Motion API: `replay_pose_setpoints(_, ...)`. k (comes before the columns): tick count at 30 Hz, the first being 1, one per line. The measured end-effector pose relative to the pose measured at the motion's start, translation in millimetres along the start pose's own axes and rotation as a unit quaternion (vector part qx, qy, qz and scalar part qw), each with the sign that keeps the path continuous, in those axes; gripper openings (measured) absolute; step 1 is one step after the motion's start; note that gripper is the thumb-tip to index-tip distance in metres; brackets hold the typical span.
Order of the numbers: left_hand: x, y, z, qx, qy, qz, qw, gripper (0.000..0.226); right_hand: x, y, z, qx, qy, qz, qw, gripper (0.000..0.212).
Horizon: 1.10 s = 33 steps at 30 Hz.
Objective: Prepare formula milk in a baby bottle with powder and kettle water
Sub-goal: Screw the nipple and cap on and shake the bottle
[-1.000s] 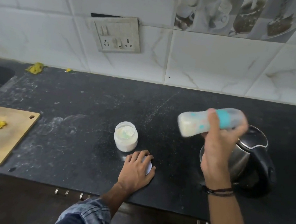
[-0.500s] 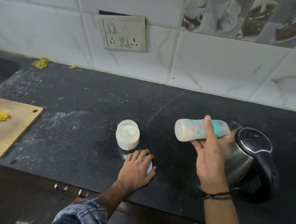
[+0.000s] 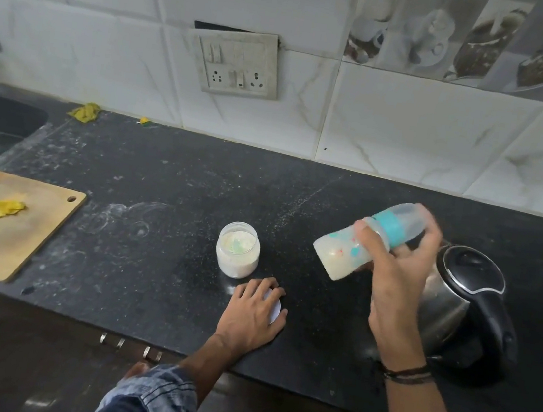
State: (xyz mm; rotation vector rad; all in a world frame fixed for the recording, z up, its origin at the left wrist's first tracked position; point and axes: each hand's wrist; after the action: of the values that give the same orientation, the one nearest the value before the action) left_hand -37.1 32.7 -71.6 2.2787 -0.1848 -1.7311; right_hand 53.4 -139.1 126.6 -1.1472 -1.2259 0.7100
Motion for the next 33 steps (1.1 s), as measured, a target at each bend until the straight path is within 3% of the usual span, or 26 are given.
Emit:
replay_pose_setpoints(4,1.2,1.8,-2.1,0.002,0.009,0.004,1.000,0.051,-1.9,-8.2,-5.9,-0.007,0.101,-0.097,0.990,0.070)
replay_pose_setpoints(8,4.4,1.3,1.3,0.005,0.042,0.003,0.999,0.044,-1.1,-5.7,-6.9,-0.005,0.024,-0.022,0.999,0.072)
replay_pose_setpoints(12,5.1,2.1,-1.1,0.006,0.044,-0.002,0.999,0.044,-0.8,-6.5,-14.9,-0.029,0.126,-0.085,0.988,0.082)
replay_pose_setpoints(15,6.6,-0.6,1.4,0.010,0.045,-0.001,0.999,0.044,1.7,-2.0,-9.1,0.023,0.027,-0.007,0.999,0.082)
replay_pose_setpoints(19,7.4,0.4,-1.3,0.008,0.048,0.000,0.999,0.045,-0.1,2.7,-10.1,0.001,0.107,-0.070,0.992,0.078)
replay_pose_setpoints(23,8.3,-2.4,1.4,0.010,0.049,0.002,0.999,0.046,1.2,8.2,-9.5,0.026,0.035,-0.004,0.999,0.067)
replay_pose_setpoints(27,9.4,-1.5,-0.8,0.009,0.051,0.004,0.999,0.045,4.1,2.6,-12.9,0.020,0.104,-0.065,0.992,0.065)
replay_pose_setpoints(30,11.0,-2.5,1.6,0.013,0.058,0.003,0.998,0.044,3.0,6.7,-10.2,0.028,0.026,0.009,0.999,0.054)
replay_pose_setpoints(33,10.9,-2.4,-0.3,0.012,0.059,0.007,0.998,0.045,0.7,1.8,-11.5,0.003,0.095,-0.063,0.993,0.064)
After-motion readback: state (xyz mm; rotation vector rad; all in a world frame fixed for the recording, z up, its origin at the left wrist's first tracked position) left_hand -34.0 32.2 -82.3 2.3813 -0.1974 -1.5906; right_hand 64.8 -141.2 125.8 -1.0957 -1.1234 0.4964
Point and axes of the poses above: each hand's wrist, its own z-axis away from the middle knuckle, its own x-axis out of the palm, y = z × x, and after that the axes turned 10 degrees about y, right-handed
